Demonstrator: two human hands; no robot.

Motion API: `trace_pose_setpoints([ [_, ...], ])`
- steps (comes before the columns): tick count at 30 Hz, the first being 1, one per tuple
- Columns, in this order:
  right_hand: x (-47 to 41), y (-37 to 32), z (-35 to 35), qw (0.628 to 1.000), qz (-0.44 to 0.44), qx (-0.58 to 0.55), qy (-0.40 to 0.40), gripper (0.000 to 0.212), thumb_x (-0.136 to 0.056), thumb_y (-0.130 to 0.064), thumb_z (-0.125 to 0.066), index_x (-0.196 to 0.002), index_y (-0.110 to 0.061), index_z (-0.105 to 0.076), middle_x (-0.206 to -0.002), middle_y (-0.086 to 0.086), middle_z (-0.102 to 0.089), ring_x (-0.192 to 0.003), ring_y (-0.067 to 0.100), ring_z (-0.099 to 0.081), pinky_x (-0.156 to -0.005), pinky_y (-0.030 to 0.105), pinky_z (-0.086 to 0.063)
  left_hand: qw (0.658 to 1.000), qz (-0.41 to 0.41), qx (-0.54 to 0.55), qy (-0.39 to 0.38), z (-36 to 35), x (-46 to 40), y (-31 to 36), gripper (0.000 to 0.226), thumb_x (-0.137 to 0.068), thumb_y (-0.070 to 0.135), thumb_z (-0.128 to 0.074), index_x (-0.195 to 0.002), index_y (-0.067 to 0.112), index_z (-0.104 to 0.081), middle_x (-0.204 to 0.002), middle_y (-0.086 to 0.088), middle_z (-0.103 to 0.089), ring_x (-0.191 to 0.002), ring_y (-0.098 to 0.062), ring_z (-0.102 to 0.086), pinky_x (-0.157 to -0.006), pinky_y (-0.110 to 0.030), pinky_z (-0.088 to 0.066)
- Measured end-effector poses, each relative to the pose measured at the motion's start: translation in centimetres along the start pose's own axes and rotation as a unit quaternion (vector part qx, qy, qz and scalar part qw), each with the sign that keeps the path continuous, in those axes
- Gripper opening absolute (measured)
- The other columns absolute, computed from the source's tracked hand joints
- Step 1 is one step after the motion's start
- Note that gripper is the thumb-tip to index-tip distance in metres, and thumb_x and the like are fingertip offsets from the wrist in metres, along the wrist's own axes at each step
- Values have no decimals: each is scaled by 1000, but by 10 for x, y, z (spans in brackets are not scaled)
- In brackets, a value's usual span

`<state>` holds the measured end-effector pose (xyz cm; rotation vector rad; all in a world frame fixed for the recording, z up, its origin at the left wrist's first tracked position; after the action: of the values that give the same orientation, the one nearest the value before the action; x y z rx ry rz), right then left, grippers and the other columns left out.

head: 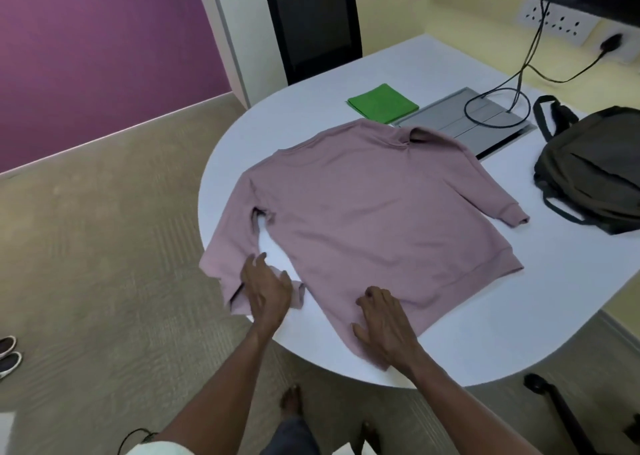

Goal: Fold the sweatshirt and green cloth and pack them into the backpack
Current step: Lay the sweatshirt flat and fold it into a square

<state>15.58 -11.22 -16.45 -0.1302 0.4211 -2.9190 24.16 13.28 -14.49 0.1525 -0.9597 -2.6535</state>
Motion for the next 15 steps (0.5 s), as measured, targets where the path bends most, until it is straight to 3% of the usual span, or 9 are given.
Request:
trace_pose_setpoints([
  [5,-5,-17,-28,999,-37,8,-26,37,-72,-38,-62,-98,-14,-51,-96,12,-58,-79,30,-56,-63,35,-45,978,168,86,89,42,-26,-69,55,-91,17,-63,-136,-7,-43,-141,-31,-41,-133,-45,-35,-111,-49,-26],
  [9,-5,-20,-51,994,-82,-12,-70,62,-53,-28,-86,-98,-14,-45,-88,10,-57,-68,28,-57,-50,31,-42,913,337,219,72,44,-59,-125,58,-100,26,-53,-144,-6,-34,-143,-33,-42,-131,-46,-43,-107,-49,-37],
  [13,-6,-29,-47,996,-78,16,-38,51,-51,-20,-78,-95,-13,-52,-86,7,-51,-69,24,-49,-49,31,-35,883,374,285,2,31,-91,-159,75,-91,39,-65,-150,8,-30,-143,-22,-47,-120,-42,-55,-99,-54,-49],
  [15,-3,-35,-45,995,-88,41,-13,45,-49,-17,-67,-93,-12,-58,-85,6,-49,-70,24,-45,-54,32,-31,885,356,300,-33,27,-107,-167,56,-89,33,-70,-132,4,-50,-128,-19,-57,-100,-35,-63,-86,-46,-55],
])
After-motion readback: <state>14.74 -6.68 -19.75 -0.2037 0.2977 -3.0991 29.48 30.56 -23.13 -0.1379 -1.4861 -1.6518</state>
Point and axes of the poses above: each hand's wrist, its own x-axis away from the middle knuckle, its own z-axis out of the back of the hand, y = z × x, the point moved 7 cm from there along -x, towards the middle knuckle
